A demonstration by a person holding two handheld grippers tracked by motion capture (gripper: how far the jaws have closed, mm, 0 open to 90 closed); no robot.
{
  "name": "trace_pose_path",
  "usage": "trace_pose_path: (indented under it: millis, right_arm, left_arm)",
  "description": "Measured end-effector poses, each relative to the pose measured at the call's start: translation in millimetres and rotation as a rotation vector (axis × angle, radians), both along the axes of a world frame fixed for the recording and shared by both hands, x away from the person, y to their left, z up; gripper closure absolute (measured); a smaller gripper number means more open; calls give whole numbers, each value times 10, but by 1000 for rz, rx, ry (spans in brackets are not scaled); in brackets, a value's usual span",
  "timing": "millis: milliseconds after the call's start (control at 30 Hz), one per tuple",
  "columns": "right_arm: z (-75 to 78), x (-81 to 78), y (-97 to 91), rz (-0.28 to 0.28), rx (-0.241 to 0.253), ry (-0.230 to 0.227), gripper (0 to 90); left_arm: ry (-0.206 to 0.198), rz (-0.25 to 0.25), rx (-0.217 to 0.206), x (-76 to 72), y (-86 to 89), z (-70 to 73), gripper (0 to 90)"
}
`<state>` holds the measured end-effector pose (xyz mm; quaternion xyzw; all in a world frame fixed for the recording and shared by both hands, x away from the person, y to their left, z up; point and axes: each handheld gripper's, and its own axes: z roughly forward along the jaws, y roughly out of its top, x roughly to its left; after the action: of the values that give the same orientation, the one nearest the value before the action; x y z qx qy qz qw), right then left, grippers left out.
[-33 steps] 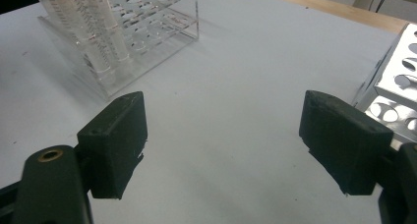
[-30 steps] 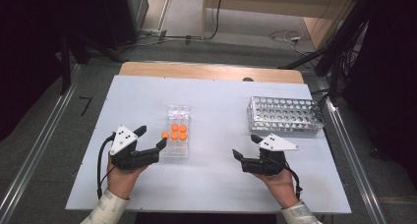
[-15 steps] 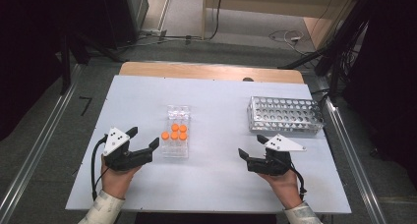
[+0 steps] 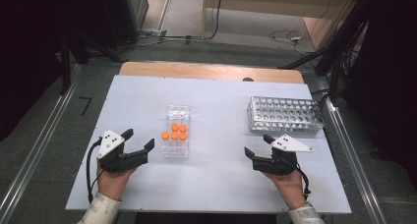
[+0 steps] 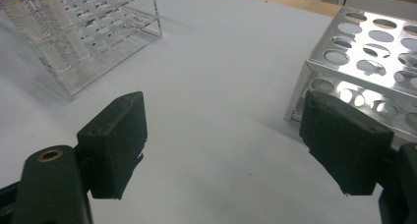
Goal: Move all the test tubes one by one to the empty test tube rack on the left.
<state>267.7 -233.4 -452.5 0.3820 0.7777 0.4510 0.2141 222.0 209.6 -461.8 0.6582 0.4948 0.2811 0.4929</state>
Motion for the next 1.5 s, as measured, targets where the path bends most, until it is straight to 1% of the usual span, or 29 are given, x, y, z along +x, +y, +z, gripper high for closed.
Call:
trace_pose_path:
  millis: [267, 400, 567, 767, 867, 1100, 1333, 1500]
  right_arm:
    - [-2, -11, -112, -25, 2, -3, 167]
    - [-5, -16, -177, -39, 8, -2, 167]
    - [-4, -25, -260, -61, 10, 0, 167]
    - [-2, -33, -372, -86, 19, 0, 166]
    - [-3, -36, -423, -101, 26, 0, 167]
    - [-2, -54, -552, -130, 34, -1, 166]
    - [-3, -73, -686, -164, 46, -1, 166]
    - [-11, -83, -762, -183, 39, -3, 164]
  left_arm:
    - [1, 10, -3, -27, 32, -17, 184]
    - [8, 8, 0, -43, 33, -26, 188]
    - [0, 16, -1, -77, 36, -19, 188]
    - [-1, 18, -1, -101, 47, -30, 177]
    - [-3, 18, 5, -111, 55, -32, 172]
    - [-5, 36, 1, -131, 99, -36, 170]
    - [2, 49, 1, -148, 142, -58, 170]
    - [-1, 67, 2, -167, 185, -61, 169]
